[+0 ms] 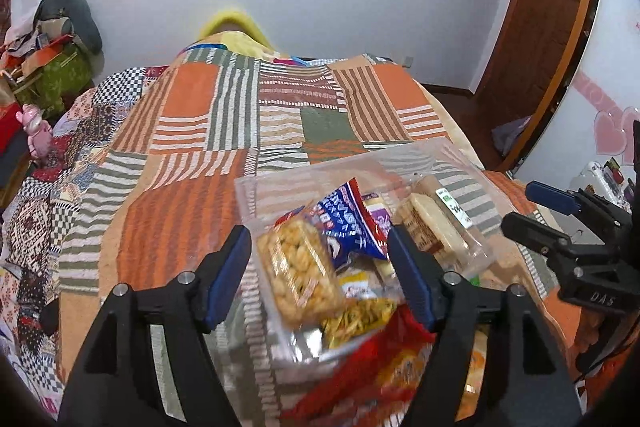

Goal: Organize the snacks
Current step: 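Place both held snacks into the clear box and open both tools, then grasp the red chip bag with the left tool while the right tool grasps the clear cake bag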

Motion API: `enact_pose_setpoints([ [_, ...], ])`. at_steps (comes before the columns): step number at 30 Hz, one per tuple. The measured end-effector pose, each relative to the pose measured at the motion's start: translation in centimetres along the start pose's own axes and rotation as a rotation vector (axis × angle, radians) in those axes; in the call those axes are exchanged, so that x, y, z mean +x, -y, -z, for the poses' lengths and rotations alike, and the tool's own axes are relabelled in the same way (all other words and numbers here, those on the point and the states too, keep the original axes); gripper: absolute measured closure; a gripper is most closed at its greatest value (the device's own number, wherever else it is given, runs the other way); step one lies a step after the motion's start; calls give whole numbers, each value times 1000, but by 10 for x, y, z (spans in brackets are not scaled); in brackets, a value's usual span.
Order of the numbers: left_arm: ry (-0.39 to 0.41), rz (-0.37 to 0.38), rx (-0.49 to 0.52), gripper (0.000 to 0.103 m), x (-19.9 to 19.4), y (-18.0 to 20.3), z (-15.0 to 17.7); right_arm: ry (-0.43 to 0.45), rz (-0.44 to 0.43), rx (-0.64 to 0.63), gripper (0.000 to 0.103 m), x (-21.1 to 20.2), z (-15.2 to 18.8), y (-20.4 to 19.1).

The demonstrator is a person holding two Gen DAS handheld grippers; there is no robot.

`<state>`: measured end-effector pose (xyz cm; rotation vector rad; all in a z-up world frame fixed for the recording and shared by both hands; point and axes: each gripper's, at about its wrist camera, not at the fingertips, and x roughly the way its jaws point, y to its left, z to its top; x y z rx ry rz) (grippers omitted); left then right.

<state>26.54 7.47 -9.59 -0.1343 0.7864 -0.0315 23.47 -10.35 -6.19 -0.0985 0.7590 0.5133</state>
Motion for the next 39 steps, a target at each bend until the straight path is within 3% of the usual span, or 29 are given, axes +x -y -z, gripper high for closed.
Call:
enact_pose_setpoints([
  [8,-30,-1,-8,28,-26,-10,36,-2,16,-10,28,-26,28,2],
  [18,-113,32,-12,23,-16,-7,81,-94,13,54,25,-23,73,12],
  [26,-171,75,4,22,7,8,94,-141,-14,92,25,-7,81,8],
  [27,-173,78,5,19,10,11,94,-143,-14,91,25,-5,80,7],
  [31,-162,77,14,12,17,17,93,-156,-17,88,25,3,81,5],
  [39,-129,72,65,12,19,30,96,-182,-52,129,27,13,88,8],
])
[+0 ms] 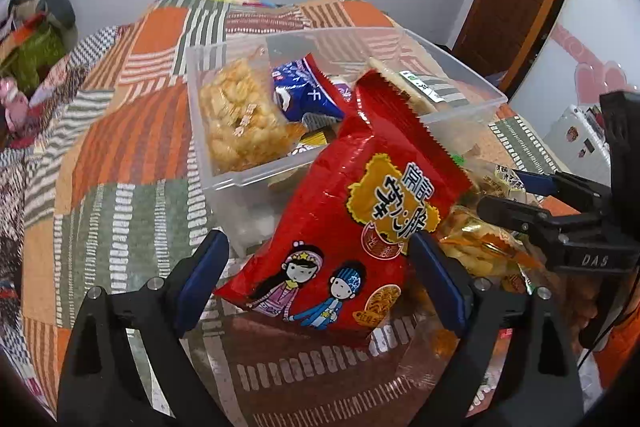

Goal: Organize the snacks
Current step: 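Grasp the red chip bag with the left tool while the right tool grasps the clear cake bag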

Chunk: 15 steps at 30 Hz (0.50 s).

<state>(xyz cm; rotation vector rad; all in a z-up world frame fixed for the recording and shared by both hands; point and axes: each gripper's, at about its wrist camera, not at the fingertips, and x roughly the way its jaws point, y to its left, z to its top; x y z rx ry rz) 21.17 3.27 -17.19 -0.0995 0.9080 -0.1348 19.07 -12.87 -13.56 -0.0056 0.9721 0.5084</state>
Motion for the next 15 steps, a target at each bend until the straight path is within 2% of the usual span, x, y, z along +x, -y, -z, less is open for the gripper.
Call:
enact_pose_setpoints([
  [2,14,2,19,17,-2,4,2,-11,-38,13,42,1,1,2],
  [4,25,6,38,27,-6,7,4,-12,-42,9,45,-1,2,2],
  [5,27,10,43,30,-8,7,5,-7,-39,1,50,-3,4,1],
  [7,28,24,47,42,-12,8,8,-1,-26,-13,53,-5,5,-2],
  [15,35,35,43,66,-30,9,16,26,-5,-36,61,-18,11,-5],
])
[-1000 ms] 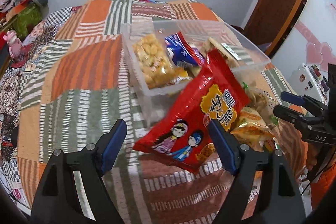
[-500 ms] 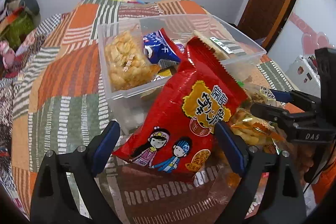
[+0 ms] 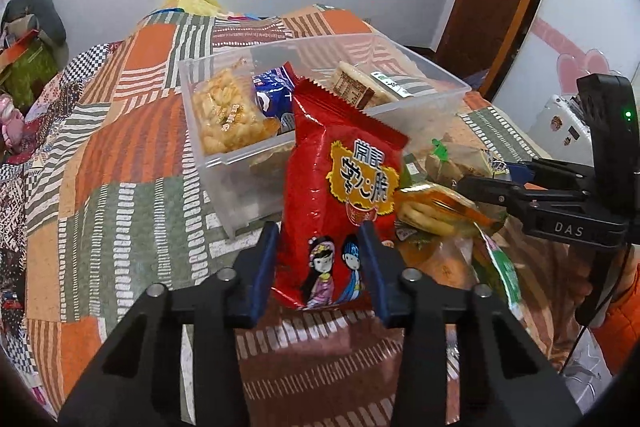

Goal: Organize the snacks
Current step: 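Grasp the red chip bag with the left tool while the right tool grasps the clear cake bag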

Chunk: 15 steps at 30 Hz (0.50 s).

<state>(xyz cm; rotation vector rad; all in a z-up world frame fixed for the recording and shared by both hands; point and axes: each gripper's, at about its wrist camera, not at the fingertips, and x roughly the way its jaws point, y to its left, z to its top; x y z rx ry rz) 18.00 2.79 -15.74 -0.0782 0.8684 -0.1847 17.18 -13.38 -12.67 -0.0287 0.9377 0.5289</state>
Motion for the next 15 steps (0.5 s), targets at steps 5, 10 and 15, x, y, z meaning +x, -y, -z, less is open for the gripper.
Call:
enact_pose_setpoints([
  [5,5,-23,11,78,-10,3,4,14,9,-9,61,-7,-1,0],
  [10,44,-48,17,89,-28,8,3,38,15,-5,61,-21,-2,0],
  [15,89,-68,35,98,-47,12,-3,68,26,-12,61,-32,-5,-4],
])
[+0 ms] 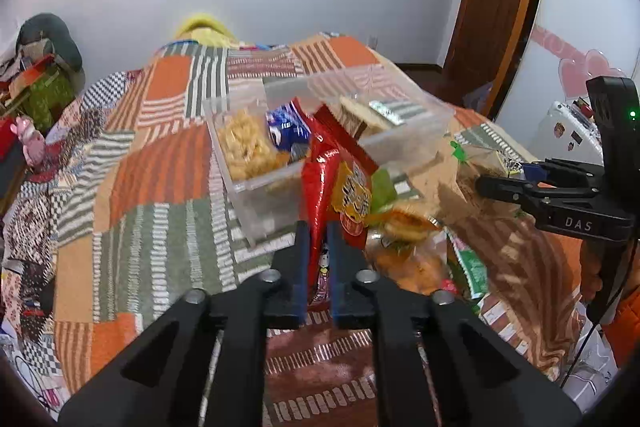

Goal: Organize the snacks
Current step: 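Grasp the red chip bag with the left tool while the right tool grasps the clear cake bag, then carry both bags over the clear box and open both tools to drop them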

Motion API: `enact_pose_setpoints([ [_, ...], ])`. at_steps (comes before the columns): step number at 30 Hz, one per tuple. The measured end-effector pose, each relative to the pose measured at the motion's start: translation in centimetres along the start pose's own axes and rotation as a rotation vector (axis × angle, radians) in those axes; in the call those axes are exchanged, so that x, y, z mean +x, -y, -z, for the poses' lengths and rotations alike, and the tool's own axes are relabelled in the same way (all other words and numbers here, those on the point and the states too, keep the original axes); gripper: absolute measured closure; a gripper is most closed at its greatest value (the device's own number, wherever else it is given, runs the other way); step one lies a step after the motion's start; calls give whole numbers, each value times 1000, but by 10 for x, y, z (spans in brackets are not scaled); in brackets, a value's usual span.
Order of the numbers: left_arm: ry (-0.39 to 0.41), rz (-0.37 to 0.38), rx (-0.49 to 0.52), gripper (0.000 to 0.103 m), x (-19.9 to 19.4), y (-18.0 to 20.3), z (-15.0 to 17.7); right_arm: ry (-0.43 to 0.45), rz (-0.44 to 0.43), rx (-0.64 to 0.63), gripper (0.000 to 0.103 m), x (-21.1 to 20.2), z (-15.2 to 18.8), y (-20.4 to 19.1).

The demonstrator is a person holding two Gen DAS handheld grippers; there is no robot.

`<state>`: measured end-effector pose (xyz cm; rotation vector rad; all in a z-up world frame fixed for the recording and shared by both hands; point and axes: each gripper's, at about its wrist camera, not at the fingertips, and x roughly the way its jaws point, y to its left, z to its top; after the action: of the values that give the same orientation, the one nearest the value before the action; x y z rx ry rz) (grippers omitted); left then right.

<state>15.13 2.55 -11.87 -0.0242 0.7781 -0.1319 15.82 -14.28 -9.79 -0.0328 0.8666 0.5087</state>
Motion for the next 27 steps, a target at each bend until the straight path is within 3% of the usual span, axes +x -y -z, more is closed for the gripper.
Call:
enact_pose_setpoints([
  [12,104,-52,16,103,-25,-6,-33,73,9,-34,61,-15,-20,-10],
  [17,84,-40,27,100,-25,-9,-39,99,2,-38,61,-16,-27,-15],
  [18,65,-34,15,90,-22,-13,-37,101,-1,-39,61,-15,-28,-15],
  [21,12,-54,-26,33,-9,-26,-23,97,-6,-40,61,-14,-27,-17],
  [24,-64,-61,-60,23,8,-38,-5,86,-8,-41,61,-11,-26,-16],
  [27,-137,-92,-109,21,26,-53,9,67,-12,-33,61,-5,-23,-14],
])
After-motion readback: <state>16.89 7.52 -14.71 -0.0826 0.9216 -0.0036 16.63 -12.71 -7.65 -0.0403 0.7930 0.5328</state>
